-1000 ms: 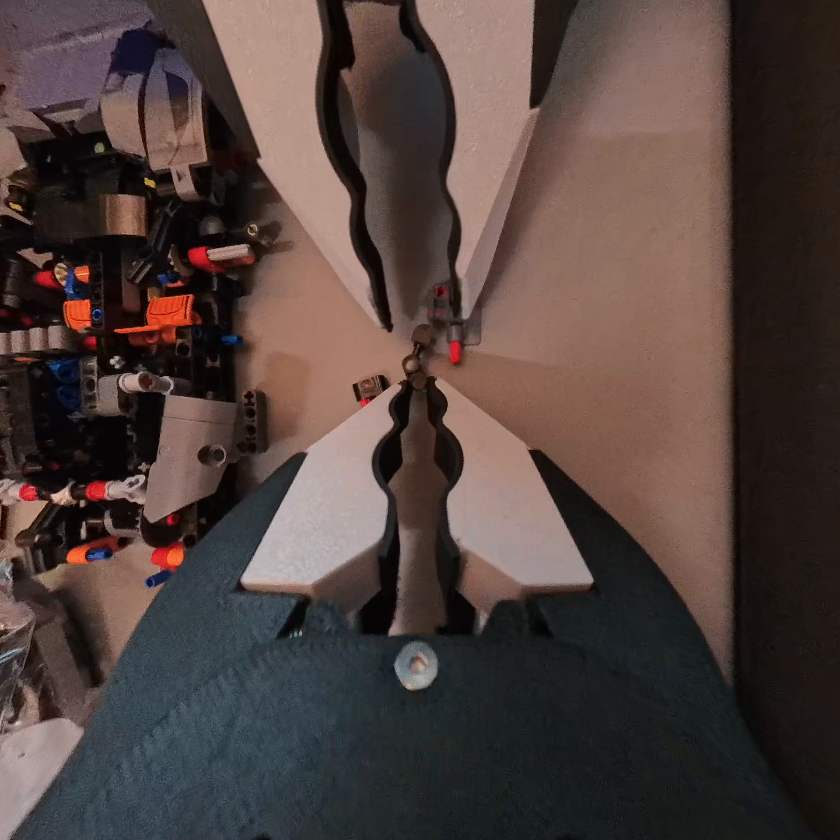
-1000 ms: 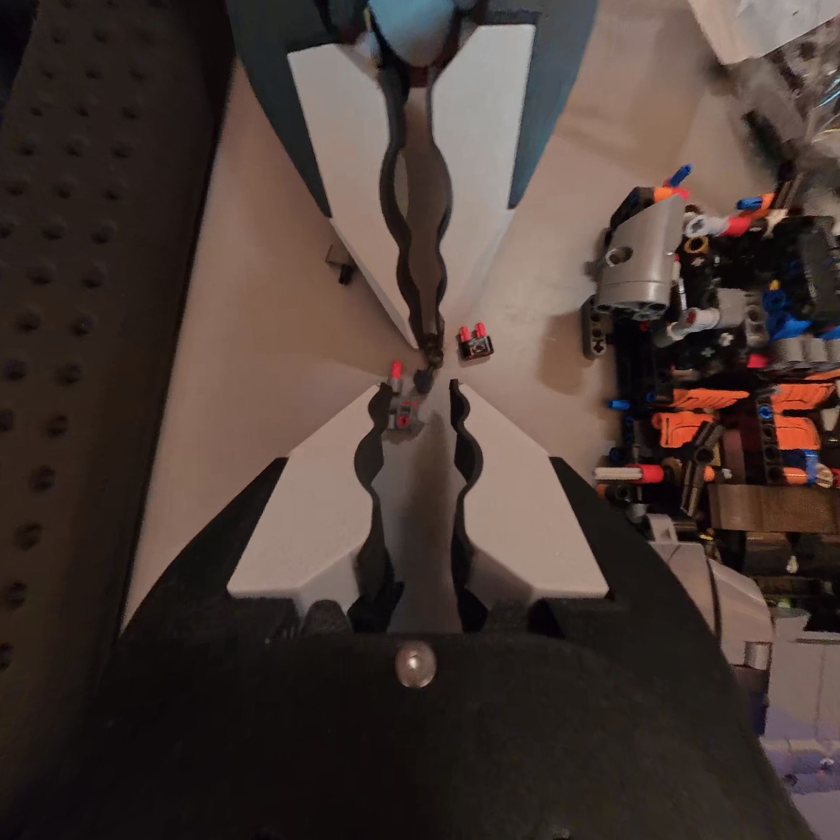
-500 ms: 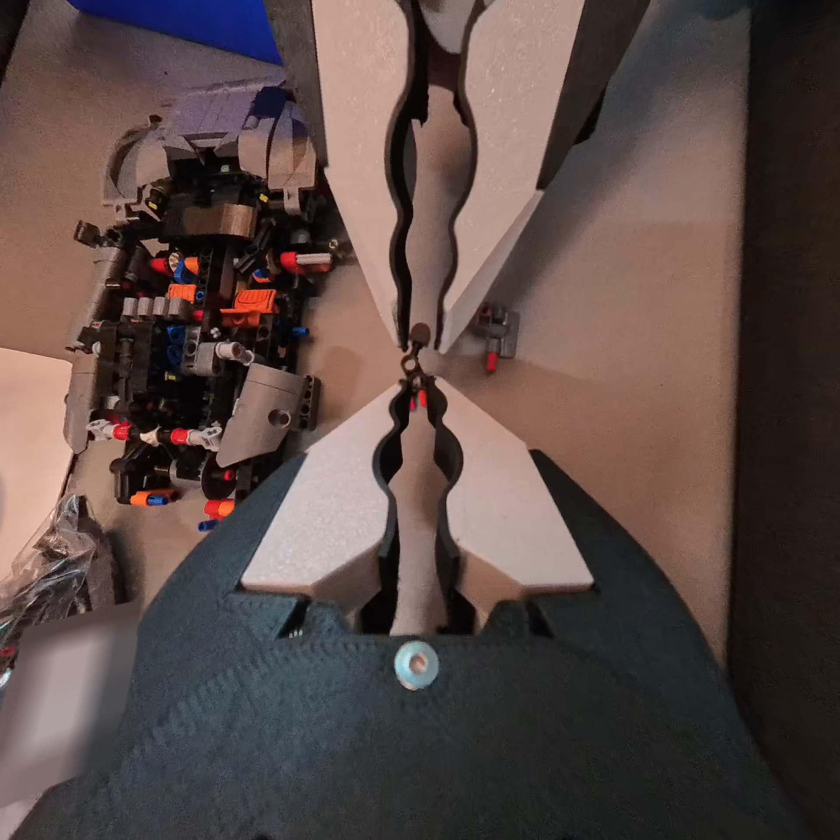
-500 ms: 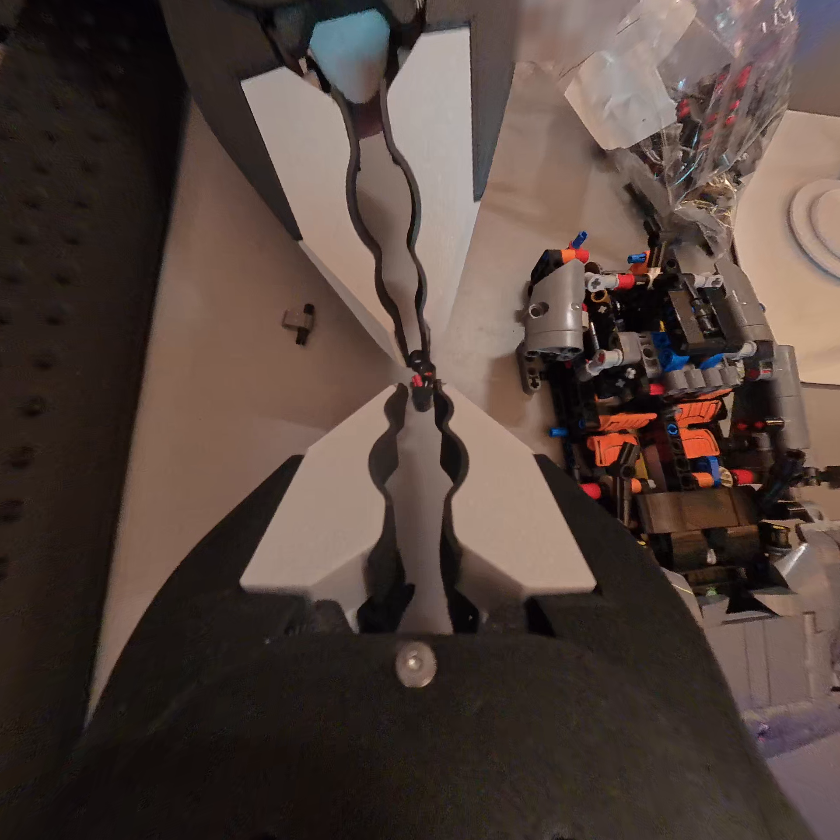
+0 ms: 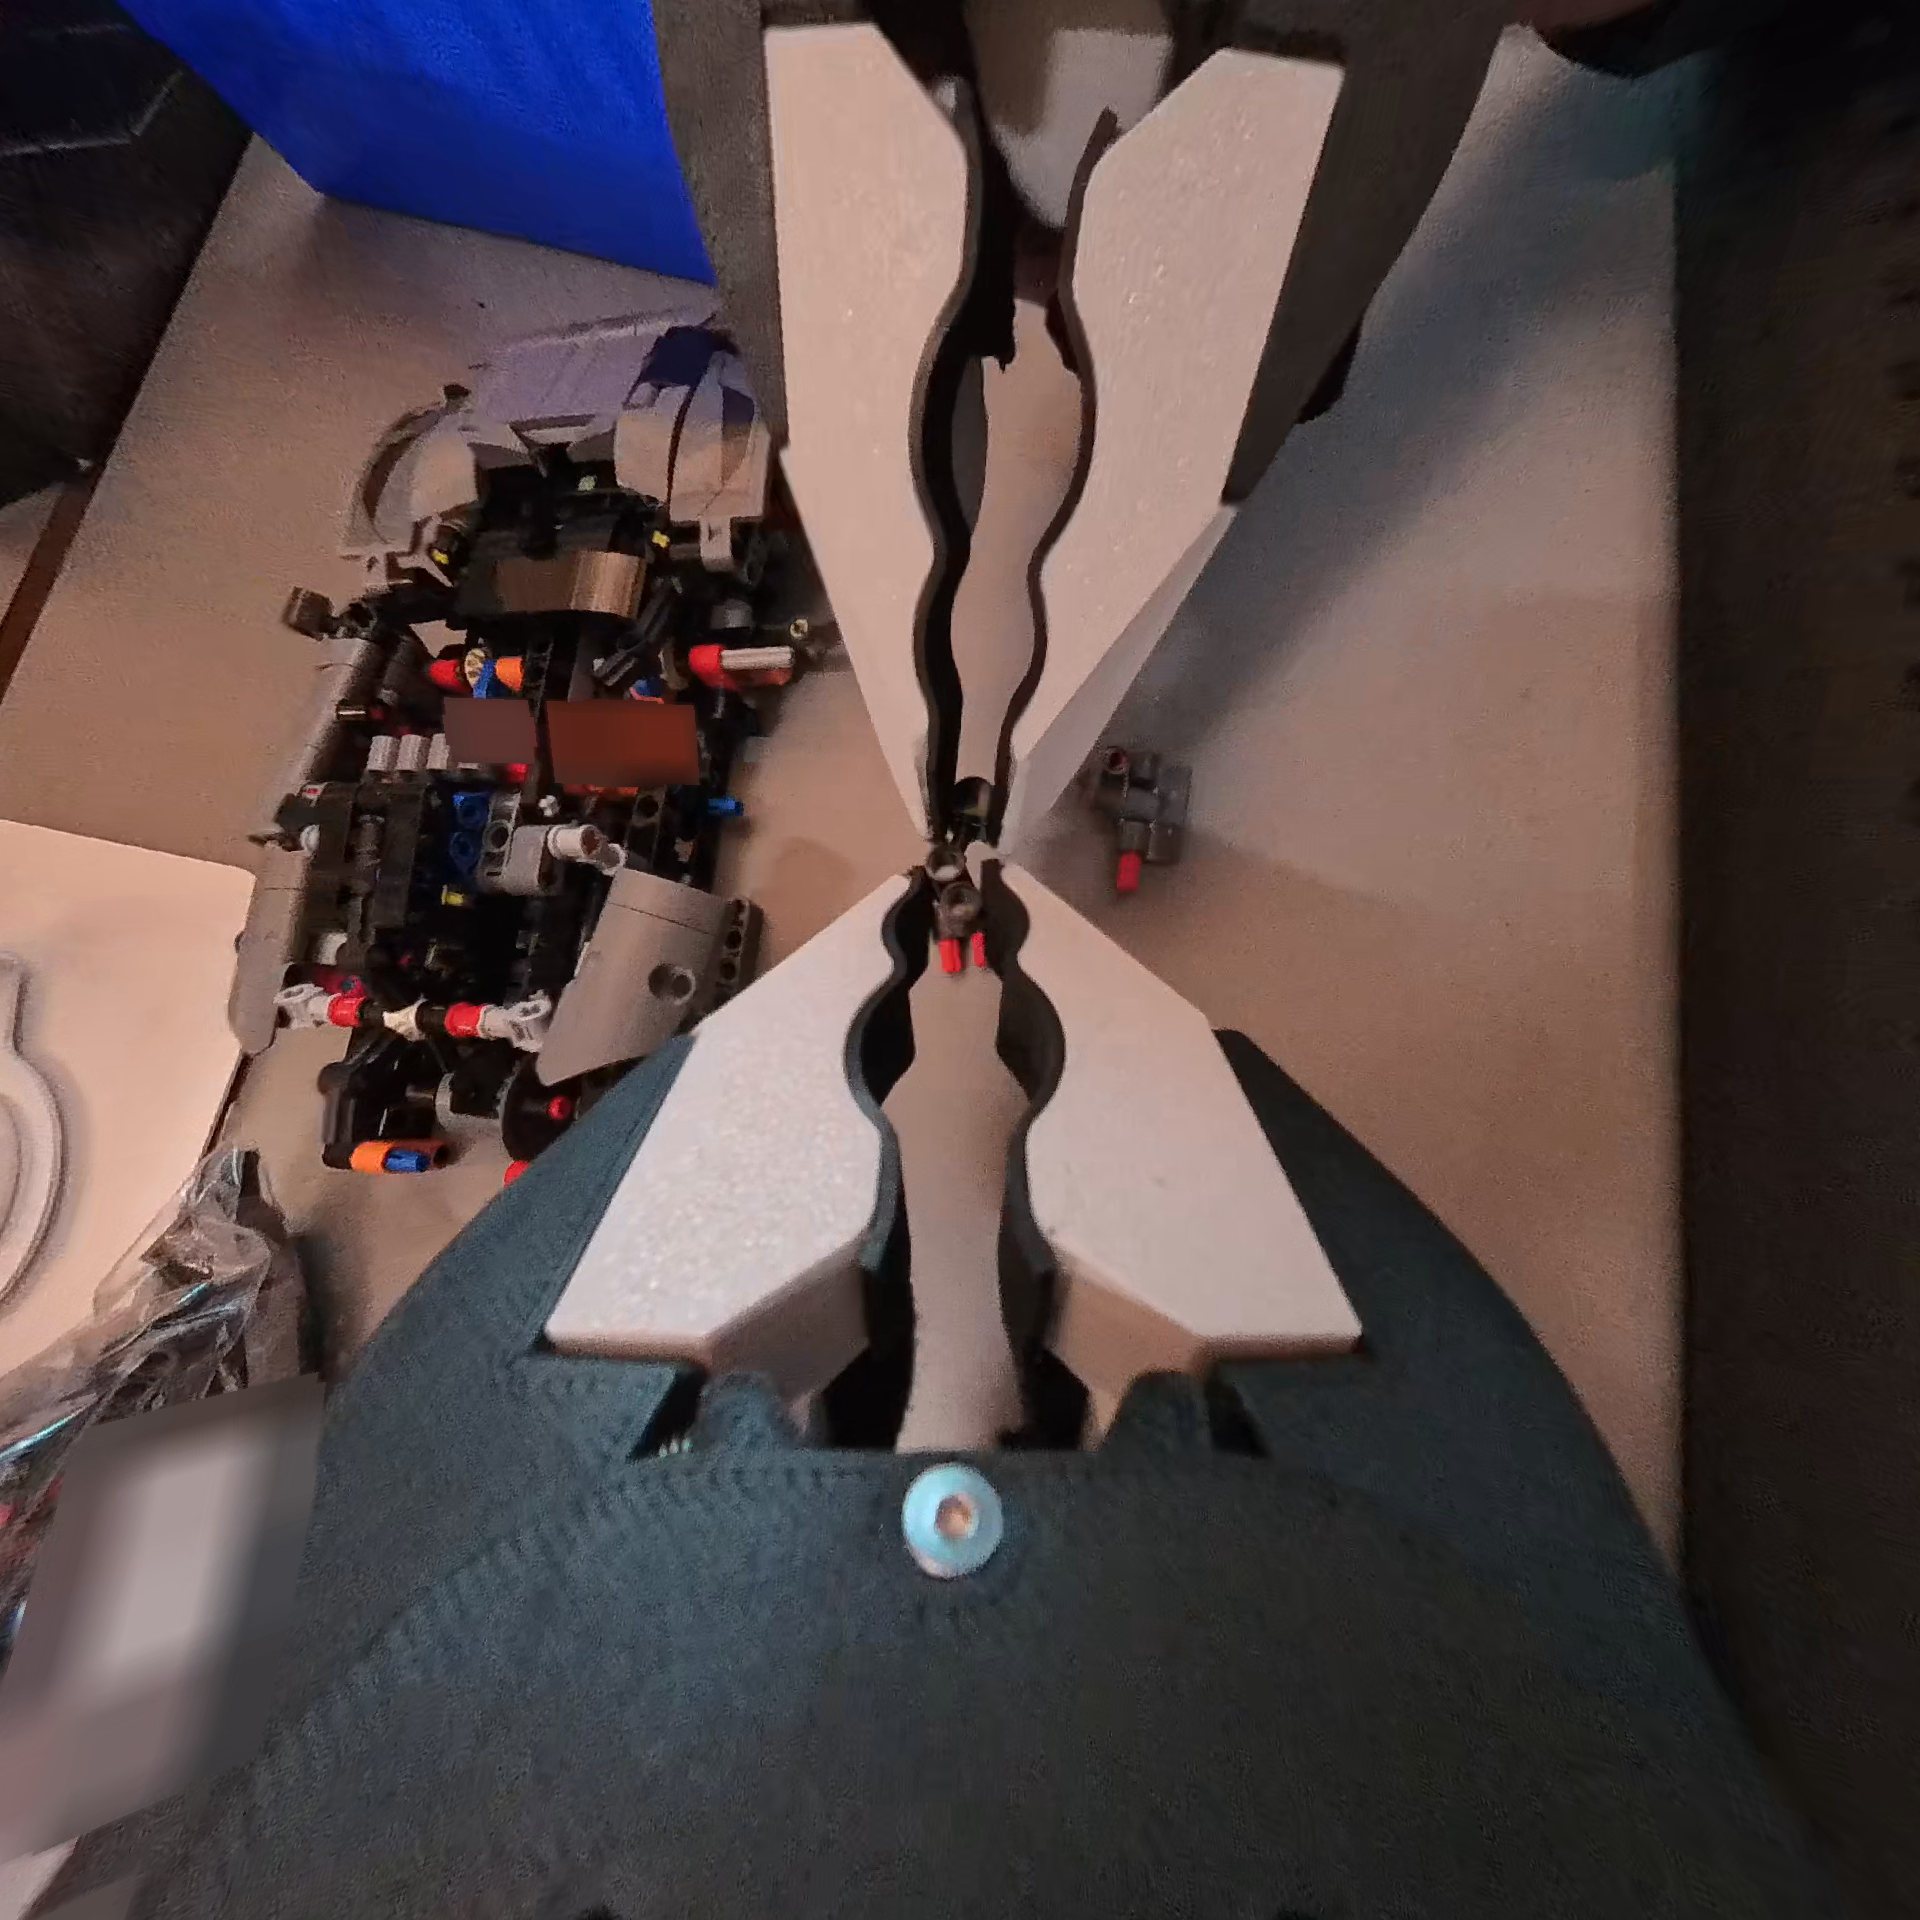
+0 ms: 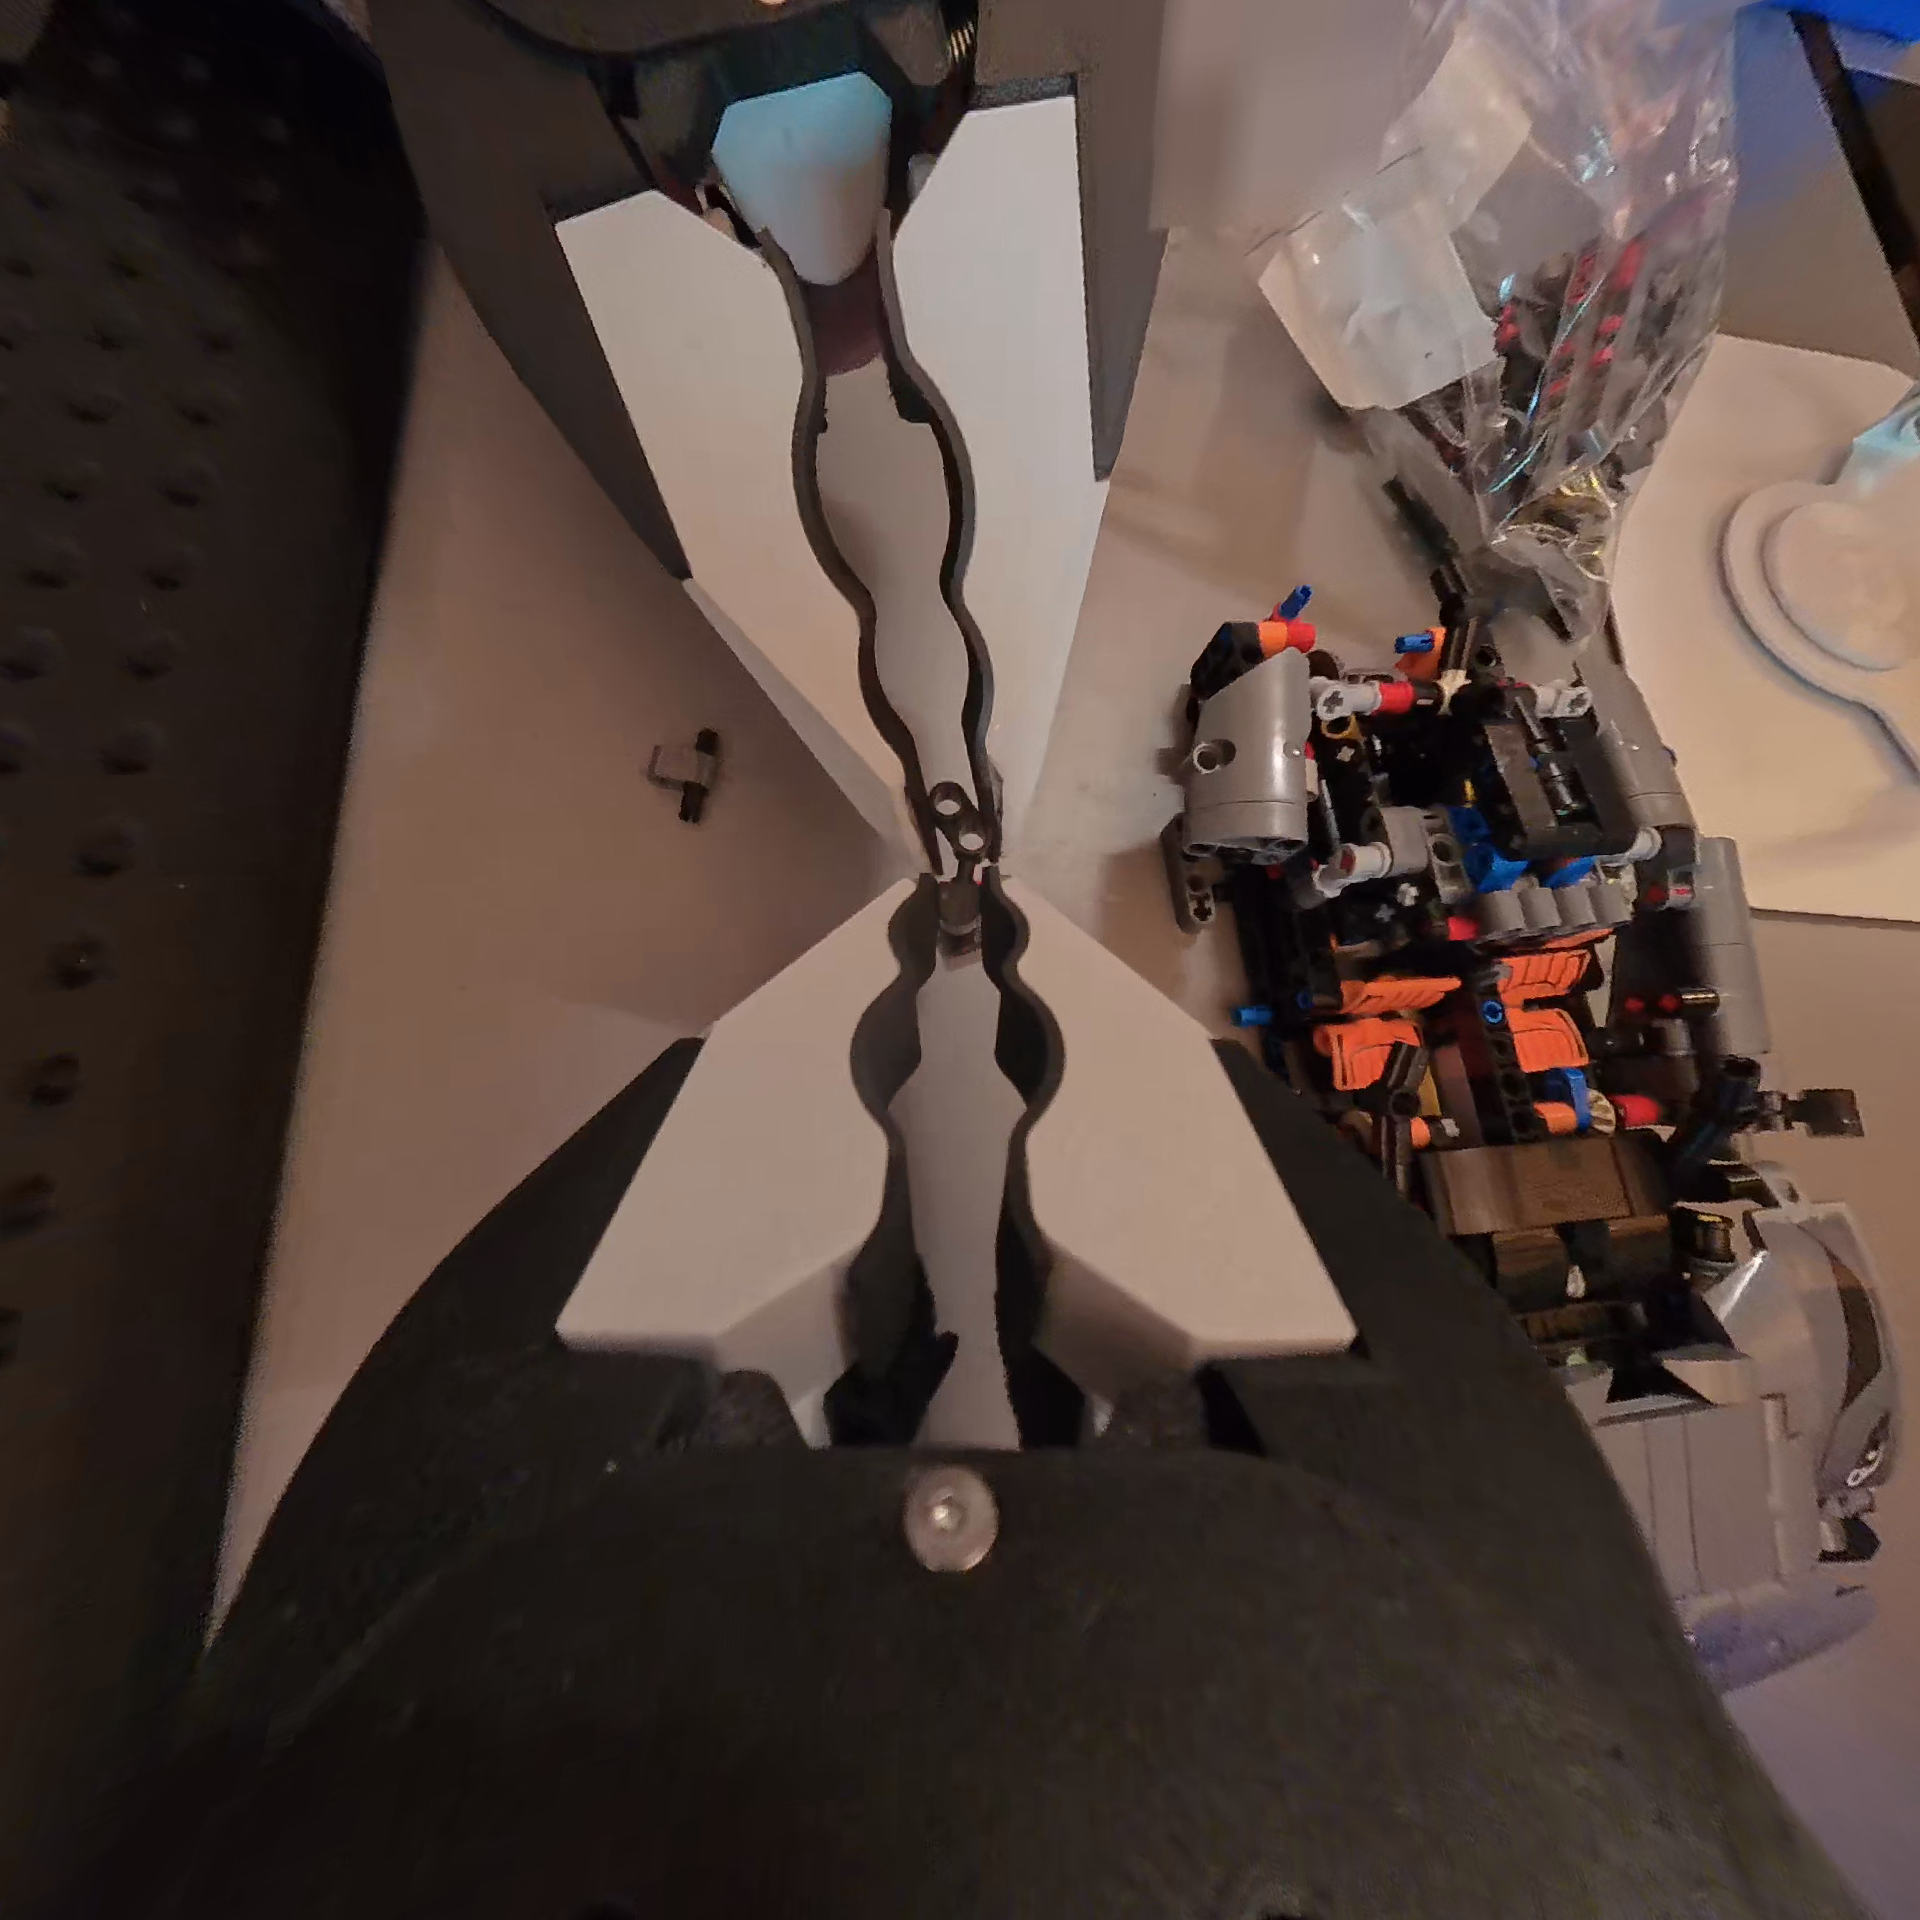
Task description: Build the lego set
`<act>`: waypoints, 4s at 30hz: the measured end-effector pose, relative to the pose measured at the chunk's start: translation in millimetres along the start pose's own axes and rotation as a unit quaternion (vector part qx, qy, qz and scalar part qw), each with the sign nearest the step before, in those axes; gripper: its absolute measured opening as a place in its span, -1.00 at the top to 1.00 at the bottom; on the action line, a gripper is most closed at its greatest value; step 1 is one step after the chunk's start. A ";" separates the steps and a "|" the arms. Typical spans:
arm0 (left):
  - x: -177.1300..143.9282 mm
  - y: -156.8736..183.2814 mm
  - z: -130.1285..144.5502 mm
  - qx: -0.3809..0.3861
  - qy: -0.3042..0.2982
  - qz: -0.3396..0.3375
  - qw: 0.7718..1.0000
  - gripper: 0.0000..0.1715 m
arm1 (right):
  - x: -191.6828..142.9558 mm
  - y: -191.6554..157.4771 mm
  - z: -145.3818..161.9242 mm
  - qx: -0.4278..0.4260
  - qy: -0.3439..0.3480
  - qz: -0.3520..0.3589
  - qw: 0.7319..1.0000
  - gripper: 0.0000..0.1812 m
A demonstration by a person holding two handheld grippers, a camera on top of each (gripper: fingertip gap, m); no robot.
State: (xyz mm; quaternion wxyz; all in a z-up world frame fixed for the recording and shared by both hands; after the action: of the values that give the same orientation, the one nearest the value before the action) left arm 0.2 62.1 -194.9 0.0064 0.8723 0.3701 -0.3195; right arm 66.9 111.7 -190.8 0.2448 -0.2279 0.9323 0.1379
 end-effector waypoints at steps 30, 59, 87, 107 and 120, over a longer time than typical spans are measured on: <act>-84.1 -20.1 11.6 0.064 0.038 -0.124 0.989 0.95 | -11.8 3.4 -3.9 -0.079 0.035 0.048 0.995 0.93; -91.0 30.1 -1.8 -0.071 0.108 -0.194 0.973 0.95 | 49.1 15.3 -39.0 -0.064 0.051 0.050 0.995 0.93; -101.4 -5.6 -52.7 0.000 0.180 -0.233 0.956 0.95 | 30.4 32.7 -39.6 -0.004 0.057 0.059 0.997 0.93; -157.5 -13.5 7.0 0.130 0.119 -0.339 0.924 0.95 | 29.1 18.8 -52.4 -0.067 0.100 0.054 0.991 0.93; -161.4 -28.9 26.8 0.085 0.088 -0.350 0.929 0.95 | 24.7 1.7 -72.0 -0.171 0.121 0.092 0.973 0.94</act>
State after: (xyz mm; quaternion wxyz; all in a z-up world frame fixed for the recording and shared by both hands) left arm -117.5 -27.1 -119.0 -0.2131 0.7092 0.6224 -0.2535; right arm 18.5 77.8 -142.8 0.0737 -0.1944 0.9346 0.2886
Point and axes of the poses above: each gripper's, where its closed fingertips meet, x out along the fingers, z out of its underside, y = z × x across the jaws, the point moved 6 cm from there along -x, back along the fingers, and after that the axes turned 9 degrees about y, right-handed, at the moved point
